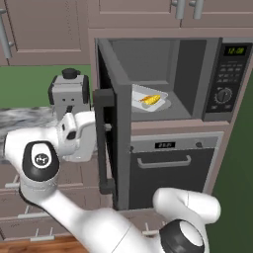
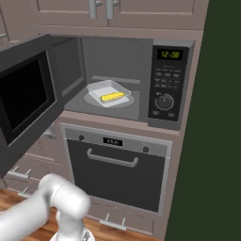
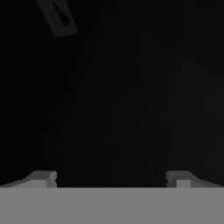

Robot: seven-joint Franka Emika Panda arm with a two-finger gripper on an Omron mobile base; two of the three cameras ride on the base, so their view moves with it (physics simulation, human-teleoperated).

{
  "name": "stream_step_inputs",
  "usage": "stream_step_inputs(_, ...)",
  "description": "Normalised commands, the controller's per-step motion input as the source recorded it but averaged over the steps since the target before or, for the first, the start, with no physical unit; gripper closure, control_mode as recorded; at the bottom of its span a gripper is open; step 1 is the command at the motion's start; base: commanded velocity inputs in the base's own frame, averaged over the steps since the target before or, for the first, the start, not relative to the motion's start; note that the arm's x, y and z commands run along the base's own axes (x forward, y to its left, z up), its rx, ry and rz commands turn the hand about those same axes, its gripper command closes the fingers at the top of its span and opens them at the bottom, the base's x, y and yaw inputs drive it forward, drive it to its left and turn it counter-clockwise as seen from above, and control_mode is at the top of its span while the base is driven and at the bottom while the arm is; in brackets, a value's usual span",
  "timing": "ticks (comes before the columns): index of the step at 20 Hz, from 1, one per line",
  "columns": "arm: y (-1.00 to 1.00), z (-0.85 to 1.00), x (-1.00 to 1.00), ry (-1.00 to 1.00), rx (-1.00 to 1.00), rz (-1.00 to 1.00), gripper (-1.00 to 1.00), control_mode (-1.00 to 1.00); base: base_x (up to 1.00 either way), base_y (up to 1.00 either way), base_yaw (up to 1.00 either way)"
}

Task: Place the tupperware containing the shrimp and corn meal in the microwave. Close the microwave door and press the start button to reheat the meal.

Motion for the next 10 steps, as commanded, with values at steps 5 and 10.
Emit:
stream_step_inputs(5, -1.00, -0.05, 0.00, 0.00, 0.11, -0.06, -1.00, -1.00, 0.00, 0.00, 0.00)
stream_step_inputs(10, -1.00, 0.00, 0.10, -0.03, 0.12, 0.00, -1.00, -1.00, 0.00, 0.00, 0.00)
